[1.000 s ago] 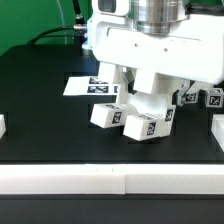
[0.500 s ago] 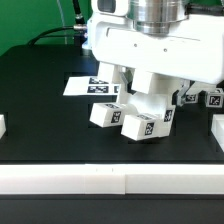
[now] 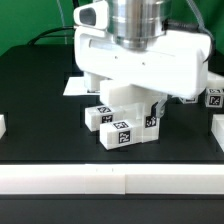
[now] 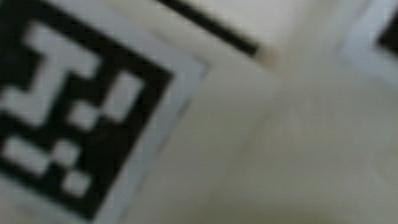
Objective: Assemble chair
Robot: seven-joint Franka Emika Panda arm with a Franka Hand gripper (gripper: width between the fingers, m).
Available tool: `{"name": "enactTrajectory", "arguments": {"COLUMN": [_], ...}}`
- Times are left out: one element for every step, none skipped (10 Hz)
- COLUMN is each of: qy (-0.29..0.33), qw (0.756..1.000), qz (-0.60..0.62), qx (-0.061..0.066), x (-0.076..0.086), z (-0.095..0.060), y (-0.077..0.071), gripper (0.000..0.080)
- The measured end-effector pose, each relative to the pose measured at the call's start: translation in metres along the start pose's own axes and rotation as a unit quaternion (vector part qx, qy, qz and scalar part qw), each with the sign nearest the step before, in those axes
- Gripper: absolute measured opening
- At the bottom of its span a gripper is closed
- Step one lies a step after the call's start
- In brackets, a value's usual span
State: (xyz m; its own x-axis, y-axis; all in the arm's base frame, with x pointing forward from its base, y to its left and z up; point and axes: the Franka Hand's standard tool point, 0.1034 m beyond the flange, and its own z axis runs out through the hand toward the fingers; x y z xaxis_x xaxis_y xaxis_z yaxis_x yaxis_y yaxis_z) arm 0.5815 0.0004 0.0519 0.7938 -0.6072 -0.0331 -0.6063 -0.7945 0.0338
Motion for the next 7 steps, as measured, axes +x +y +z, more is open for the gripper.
{"name": "enactTrajectory", "arguments": {"qy": [0.009, 0.014, 0.014, 0.014, 0.015, 0.016, 0.011], "qw": [1.000, 1.000, 1.000, 1.000, 1.000, 1.000, 1.000], "qz": [0.000, 0.001, 0.002, 0.002, 0.002, 0.000, -0.002], "qx": [0.003, 0.005, 0.005, 0.005, 0.007, 0.009, 0.010], "x": [0.005, 0.008, 0.009, 0.008, 0.008, 0.009, 0.009], "z": [0.000, 0.000, 0.000, -0.002, -0.006, -0.011, -0.019], "y": [0.000, 0.000, 0.000, -0.001, -0.003, -0.004, -0.003], "gripper": [0.0649, 0.0649, 0.0649, 0.0649, 0.0649, 0.0649, 0.0649]}}
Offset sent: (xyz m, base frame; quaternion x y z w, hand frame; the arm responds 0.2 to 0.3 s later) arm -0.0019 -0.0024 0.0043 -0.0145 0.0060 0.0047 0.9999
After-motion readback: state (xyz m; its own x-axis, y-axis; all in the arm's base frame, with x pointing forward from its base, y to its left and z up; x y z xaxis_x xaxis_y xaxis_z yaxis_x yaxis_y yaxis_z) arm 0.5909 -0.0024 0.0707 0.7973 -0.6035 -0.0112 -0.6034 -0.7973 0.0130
